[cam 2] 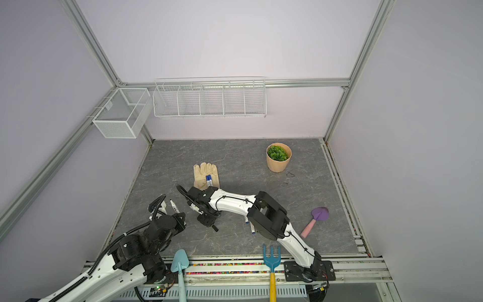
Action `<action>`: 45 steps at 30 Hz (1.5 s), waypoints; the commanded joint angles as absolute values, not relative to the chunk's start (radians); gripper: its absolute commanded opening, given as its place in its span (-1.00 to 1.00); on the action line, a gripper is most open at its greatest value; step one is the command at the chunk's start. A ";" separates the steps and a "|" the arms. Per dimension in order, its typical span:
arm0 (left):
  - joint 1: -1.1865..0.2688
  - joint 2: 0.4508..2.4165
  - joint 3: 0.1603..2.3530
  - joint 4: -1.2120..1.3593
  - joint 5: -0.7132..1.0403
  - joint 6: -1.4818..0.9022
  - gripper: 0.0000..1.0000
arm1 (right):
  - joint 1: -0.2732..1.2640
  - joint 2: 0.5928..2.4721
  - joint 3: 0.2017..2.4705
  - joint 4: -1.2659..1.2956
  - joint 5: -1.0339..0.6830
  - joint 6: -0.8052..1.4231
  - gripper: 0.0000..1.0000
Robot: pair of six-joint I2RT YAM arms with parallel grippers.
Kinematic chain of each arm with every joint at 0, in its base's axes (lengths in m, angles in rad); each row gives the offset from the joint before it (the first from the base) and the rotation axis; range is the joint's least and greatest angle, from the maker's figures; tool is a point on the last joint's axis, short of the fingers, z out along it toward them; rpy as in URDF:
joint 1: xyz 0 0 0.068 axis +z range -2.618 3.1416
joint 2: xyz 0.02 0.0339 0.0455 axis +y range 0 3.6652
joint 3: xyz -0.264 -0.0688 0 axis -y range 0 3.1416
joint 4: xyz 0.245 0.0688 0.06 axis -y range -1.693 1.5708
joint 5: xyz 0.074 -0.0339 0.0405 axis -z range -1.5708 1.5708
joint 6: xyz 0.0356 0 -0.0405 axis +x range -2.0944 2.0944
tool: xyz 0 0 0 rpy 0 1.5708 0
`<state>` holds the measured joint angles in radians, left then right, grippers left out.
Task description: Insert the pens into the pen caps
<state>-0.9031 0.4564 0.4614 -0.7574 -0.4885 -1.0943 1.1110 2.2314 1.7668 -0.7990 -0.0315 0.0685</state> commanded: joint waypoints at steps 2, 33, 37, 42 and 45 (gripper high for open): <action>-0.899 0.480 0.476 -0.691 -0.450 -1.010 -1.00 | 1.042 1.967 1.615 -0.565 -0.186 0.145 -0.86; -1.037 0.917 0.472 -0.009 -0.023 -0.744 -1.00 | 0.723 1.481 1.017 0.124 -0.552 0.556 -0.86; -1.039 0.911 0.471 -0.014 -0.040 -0.748 -1.00 | 0.721 1.465 1.019 0.094 -0.563 0.538 -0.86; -1.039 0.908 0.467 -0.008 -0.049 -0.749 -1.00 | 0.721 1.451 1.007 0.071 -0.591 0.532 -0.86; -1.039 0.914 0.470 -0.003 -0.050 -0.745 -1.00 | 0.720 1.451 0.994 0.069 -0.581 0.526 -0.86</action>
<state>-1.0348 0.9218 0.4683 -0.0261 -0.0296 -0.7540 0.7258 1.4738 1.0176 0.0887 -0.5697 0.5457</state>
